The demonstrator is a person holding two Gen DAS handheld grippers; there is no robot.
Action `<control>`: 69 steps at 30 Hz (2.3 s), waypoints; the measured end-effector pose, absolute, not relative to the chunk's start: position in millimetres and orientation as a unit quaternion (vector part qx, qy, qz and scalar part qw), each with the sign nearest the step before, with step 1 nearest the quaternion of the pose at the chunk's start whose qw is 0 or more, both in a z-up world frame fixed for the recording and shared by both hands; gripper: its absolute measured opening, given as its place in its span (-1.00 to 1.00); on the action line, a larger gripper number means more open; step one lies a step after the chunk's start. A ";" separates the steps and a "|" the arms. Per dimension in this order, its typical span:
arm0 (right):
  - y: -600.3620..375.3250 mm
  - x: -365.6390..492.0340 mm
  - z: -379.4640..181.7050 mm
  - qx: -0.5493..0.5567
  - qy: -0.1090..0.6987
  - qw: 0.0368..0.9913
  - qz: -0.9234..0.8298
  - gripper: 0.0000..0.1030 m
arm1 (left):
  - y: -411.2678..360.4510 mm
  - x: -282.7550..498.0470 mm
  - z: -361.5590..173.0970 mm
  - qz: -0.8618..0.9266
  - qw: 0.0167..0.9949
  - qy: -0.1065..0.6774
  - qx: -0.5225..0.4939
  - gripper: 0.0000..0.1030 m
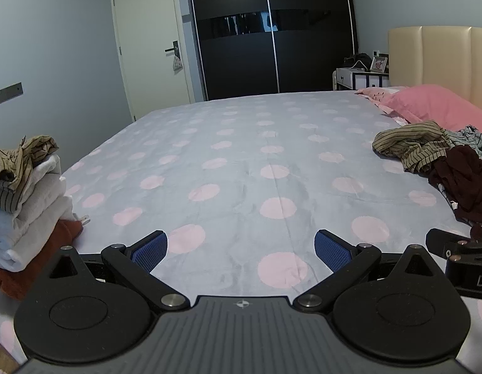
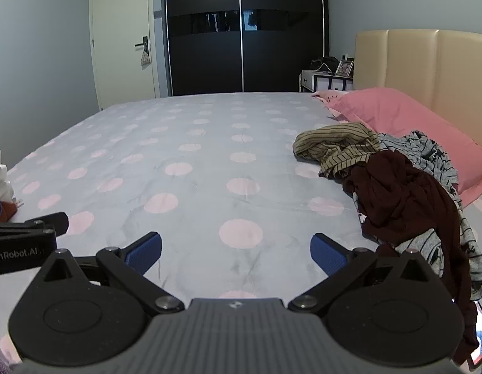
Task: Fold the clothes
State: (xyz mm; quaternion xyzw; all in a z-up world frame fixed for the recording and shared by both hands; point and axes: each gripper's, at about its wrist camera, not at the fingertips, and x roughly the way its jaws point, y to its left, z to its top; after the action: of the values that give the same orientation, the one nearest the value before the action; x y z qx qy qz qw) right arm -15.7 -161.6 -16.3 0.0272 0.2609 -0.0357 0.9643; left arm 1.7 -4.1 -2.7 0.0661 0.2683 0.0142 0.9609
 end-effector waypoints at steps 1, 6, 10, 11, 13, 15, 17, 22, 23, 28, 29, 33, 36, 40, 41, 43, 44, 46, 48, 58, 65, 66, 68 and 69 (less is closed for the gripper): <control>-160.2 -15.9 -16.5 0.023 0.262 0.964 -0.038 0.99 | -3.7 1.9 -2.9 0.014 0.961 0.270 0.065 1.00; -161.1 -15.0 -15.7 0.025 0.265 0.964 -0.027 0.99 | -2.1 1.6 -2.8 0.012 0.960 0.272 0.061 1.00; -161.5 -14.4 -15.1 0.021 0.268 0.963 -0.026 0.99 | -1.1 2.3 -2.3 0.011 0.960 0.274 0.058 1.00; -161.4 -15.1 -15.0 0.021 0.266 0.963 -0.026 0.99 | -1.2 2.3 -2.3 0.011 0.960 0.275 0.057 1.00; -161.1 -16.4 -14.7 0.020 0.264 0.964 -0.026 0.99 | -1.0 2.7 -2.1 0.011 0.960 0.276 0.056 1.00; -160.9 -17.5 -14.7 0.019 0.262 0.965 -0.027 0.99 | -1.0 2.6 -2.0 0.010 0.959 0.277 0.056 1.00; -160.3 -18.0 -15.0 0.020 0.259 0.965 -0.029 0.99 | -1.3 3.0 -2.2 0.011 0.959 0.278 0.056 1.00; -159.2 -19.7 -14.8 0.019 0.258 0.965 -0.031 0.99 | -3.0 3.0 -2.6 0.010 0.958 0.282 0.053 1.00; -158.9 -19.6 -14.7 0.019 0.259 0.965 -0.030 0.99 | -2.8 3.1 -2.5 0.009 0.958 0.282 0.051 1.00; -159.5 -18.0 -13.3 0.018 0.261 0.965 -0.029 0.99 | -2.9 3.4 -2.7 0.008 0.957 0.284 0.052 1.00; -159.6 -17.8 -13.1 0.018 0.261 0.965 -0.029 0.99 | -3.1 3.5 -2.9 0.008 0.957 0.284 0.052 1.00; -160.4 -18.0 -13.3 0.018 0.261 0.965 -0.029 0.99 | -3.0 4.0 -3.8 0.006 0.956 0.290 0.047 1.00; -160.7 -18.1 -13.5 0.018 0.261 0.965 -0.030 0.99 | -3.3 4.6 -3.8 0.007 0.956 0.291 0.047 1.00; -159.0 -20.1 -13.4 0.016 0.260 0.965 -0.030 0.99 | -4.6 4.7 -4.2 0.007 0.955 0.292 0.049 1.00; -158.9 -20.4 -13.7 0.016 0.260 0.965 -0.030 0.99 | -4.6 4.6 -4.4 0.007 0.955 0.292 0.049 1.00; -159.4 -20.4 -14.1 0.017 0.260 0.965 -0.030 0.99 | -4.5 4.7 -4.7 0.006 0.954 0.294 0.049 1.00; -159.8 -20.4 -14.3 0.017 0.261 0.965 -0.031 0.99 | -4.5 4.7 -4.8 0.006 0.954 0.295 0.049 1.00; -159.6 -20.3 -14.6 0.017 0.261 0.965 -0.032 0.99 | -4.5 4.7 -4.6 0.007 0.954 0.295 0.049 1.00; -159.3 -20.2 -14.5 0.017 0.261 0.965 -0.033 0.99 | -4.6 5.0 -4.4 0.007 0.954 0.295 0.048 1.00; -160.8 -20.9 -15.6 0.014 0.263 0.964 -0.033 0.99 | -3.2 6.7 -8.6 0.006 0.952 0.302 0.055 1.00; -180.1 -12.3 -28.8 0.027 0.278 0.960 -0.017 0.99 | 8.0 19.1 -24.0 0.023 0.946 0.319 0.059 0.99; -184.4 -10.7 -31.3 0.032 0.281 0.959 -0.016 0.99 | 9.3 21.7 -26.8 0.025 0.944 0.322 0.060 0.99; -193.9 -6.9 -36.0 0.038 0.289 0.956 -0.025 0.98 | 10.9 27.2 -32.5 0.028 0.942 0.330 0.062 0.97; -198.3 -4.4 -37.3 0.036 0.291 0.955 -0.034 0.98 | 11.7 29.9 -35.3 0.029 0.940 0.334 0.063 0.96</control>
State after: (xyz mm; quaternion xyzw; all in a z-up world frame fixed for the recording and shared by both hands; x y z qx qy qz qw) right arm -4.4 -198.3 -37.3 0.0360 0.2911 -0.0339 0.9554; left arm 29.9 11.7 -35.3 0.0626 0.3338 0.0289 0.9401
